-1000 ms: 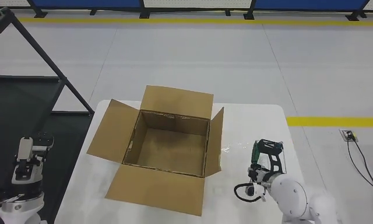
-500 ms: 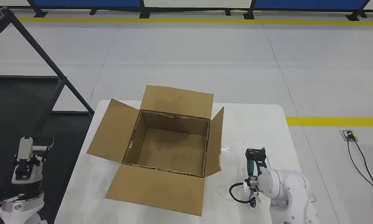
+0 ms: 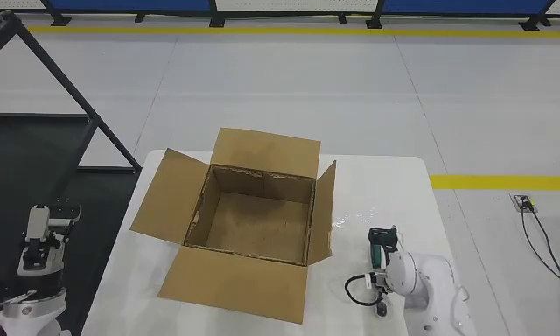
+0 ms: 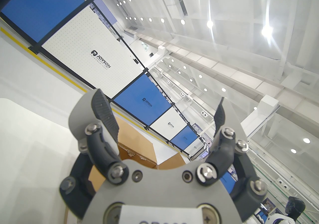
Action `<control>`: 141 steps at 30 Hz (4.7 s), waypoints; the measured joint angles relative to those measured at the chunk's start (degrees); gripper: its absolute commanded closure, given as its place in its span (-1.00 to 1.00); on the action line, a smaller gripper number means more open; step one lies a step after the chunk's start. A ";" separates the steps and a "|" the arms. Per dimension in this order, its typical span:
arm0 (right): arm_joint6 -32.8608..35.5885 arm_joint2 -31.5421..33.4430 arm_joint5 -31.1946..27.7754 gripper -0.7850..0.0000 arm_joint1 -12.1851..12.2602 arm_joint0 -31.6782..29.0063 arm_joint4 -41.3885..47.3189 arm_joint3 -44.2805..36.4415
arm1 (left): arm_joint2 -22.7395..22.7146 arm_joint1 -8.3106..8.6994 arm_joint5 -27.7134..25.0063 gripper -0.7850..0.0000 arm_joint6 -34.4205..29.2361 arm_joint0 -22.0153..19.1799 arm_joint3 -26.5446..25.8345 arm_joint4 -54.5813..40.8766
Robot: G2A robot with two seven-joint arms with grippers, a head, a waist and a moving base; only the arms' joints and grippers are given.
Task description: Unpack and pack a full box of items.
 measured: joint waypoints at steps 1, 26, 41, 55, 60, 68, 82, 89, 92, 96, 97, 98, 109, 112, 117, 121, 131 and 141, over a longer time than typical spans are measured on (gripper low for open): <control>0.00 -0.04 0.10 -0.53 0.08 -0.09 0.11 -0.12 | 0.00 0.00 0.00 -1.00 0.00 0.00 0.00 0.00; -28.47 4.08 5.72 -1.00 0.47 -18.55 19.44 -35.14 | -5.28 0.43 -1.95 -1.00 -3.09 -0.61 2.31 -0.96; -60.64 7.23 4.55 -1.00 -0.35 -25.30 37.89 -35.86 | -11.70 0.33 -8.85 1.00 9.36 -1.18 14.78 35.93; -61.76 6.81 6.42 -1.00 -0.35 -25.32 38.83 -35.24 | -11.13 0.40 -0.57 1.00 9.97 -1.42 12.43 48.44; -62.56 8.23 3.81 -1.00 -0.08 -25.40 42.32 -34.25 | -4.33 0.63 7.12 1.00 8.56 -3.65 13.04 69.67; -64.83 9.84 2.42 -1.00 0.25 -28.08 44.53 -34.96 | 6.34 1.20 4.03 1.00 15.49 -10.74 21.45 86.70; -67.70 12.19 1.07 -1.00 0.80 -32.19 47.71 -36.47 | 12.79 0.18 -1.74 1.00 12.57 -18.65 35.16 68.30; -67.48 11.55 1.22 -1.00 1.13 -31.87 47.19 -37.03 | 14.91 0.64 -13.04 1.00 4.90 -19.41 34.98 61.77; -67.53 11.38 1.49 -1.00 1.27 -31.90 46.89 -37.18 | 15.11 1.00 -19.38 1.00 4.75 -19.31 36.42 59.94; -67.92 11.41 1.55 -1.00 1.43 -32.30 47.12 -37.56 | 16.14 1.36 -25.67 1.00 2.25 -20.83 40.31 54.91; -67.99 11.41 1.58 -1.00 1.46 -32.42 47.16 -37.66 | 16.48 1.43 -25.92 1.00 1.53 -21.18 40.95 53.82; -68.04 11.41 1.60 -1.00 1.49 -32.54 47.18 -37.79 | 16.87 1.51 -25.94 1.00 0.77 -21.48 41.41 52.75; -68.79 10.95 1.70 -1.00 1.90 -33.54 47.03 -38.74 | 19.90 2.77 -25.80 1.00 -2.38 -22.04 40.74 53.12; -68.89 10.76 1.86 -1.00 2.01 -33.58 46.90 -38.82 | 20.65 3.28 -25.80 1.00 -1.97 -21.42 40.24 53.05; -68.69 10.53 1.97 -1.00 2.21 -33.29 46.89 -38.93 | 22.11 4.51 -25.81 1.00 -0.70 -19.80 38.49 53.37; -68.36 10.16 2.12 -1.00 2.38 -32.67 46.68 -38.75 | 23.04 5.60 -25.81 1.00 0.75 -18.61 37.59 53.53; -66.21 8.96 2.47 -1.00 2.89 -30.27 45.78 -37.28 | 24.25 7.93 -25.81 1.00 4.78 -17.78 38.12 54.16; -56.76 9.35 0.92 -1.00 3.93 -27.31 45.48 -35.67 | 18.71 10.06 -25.81 1.00 11.79 -16.78 40.45 50.94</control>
